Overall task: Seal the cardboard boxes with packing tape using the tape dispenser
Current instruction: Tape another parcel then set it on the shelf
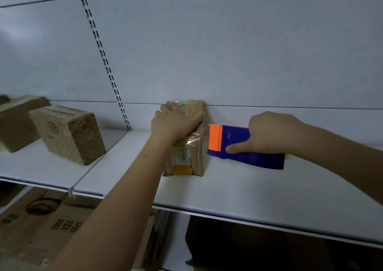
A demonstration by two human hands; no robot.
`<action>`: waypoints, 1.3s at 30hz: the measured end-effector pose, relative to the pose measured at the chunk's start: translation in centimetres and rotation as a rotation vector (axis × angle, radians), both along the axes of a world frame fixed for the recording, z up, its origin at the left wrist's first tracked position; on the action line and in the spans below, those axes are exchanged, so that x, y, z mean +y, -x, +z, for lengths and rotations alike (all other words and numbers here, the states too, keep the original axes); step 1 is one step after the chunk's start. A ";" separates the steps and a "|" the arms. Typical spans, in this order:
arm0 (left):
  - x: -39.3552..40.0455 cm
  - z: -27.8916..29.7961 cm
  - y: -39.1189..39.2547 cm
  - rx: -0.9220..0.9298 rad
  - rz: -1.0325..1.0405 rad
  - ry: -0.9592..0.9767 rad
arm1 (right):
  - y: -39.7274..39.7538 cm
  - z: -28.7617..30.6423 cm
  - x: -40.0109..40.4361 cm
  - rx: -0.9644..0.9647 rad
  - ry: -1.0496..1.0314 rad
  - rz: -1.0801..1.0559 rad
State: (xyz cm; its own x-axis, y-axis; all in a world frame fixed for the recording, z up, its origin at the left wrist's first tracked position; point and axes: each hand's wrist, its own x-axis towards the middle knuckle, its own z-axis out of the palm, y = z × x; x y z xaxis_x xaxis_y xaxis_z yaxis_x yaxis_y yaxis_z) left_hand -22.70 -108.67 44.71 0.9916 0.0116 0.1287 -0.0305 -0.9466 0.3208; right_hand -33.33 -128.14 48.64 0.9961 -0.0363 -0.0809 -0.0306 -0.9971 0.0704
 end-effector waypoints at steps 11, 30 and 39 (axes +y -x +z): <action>0.1 -0.6 0.4 -0.114 0.028 0.022 | -0.3 0.9 1.8 -0.129 0.153 0.057; 0.8 -0.7 0.9 -0.115 -0.054 -0.111 | 3.2 0.0 -6.7 0.121 -0.201 -0.015; 0.7 -1.2 0.5 -0.106 -0.044 -0.146 | -1.1 -2.5 -0.2 -0.252 0.103 -0.013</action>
State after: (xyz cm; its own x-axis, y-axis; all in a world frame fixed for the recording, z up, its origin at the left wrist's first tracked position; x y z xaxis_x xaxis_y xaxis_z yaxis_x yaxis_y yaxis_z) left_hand -23.22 -107.98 43.48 0.9716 -0.0583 0.2293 -0.0996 -0.9799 0.1727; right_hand -32.23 -128.36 46.11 0.9838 -0.0441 0.1738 -0.0725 -0.9844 0.1603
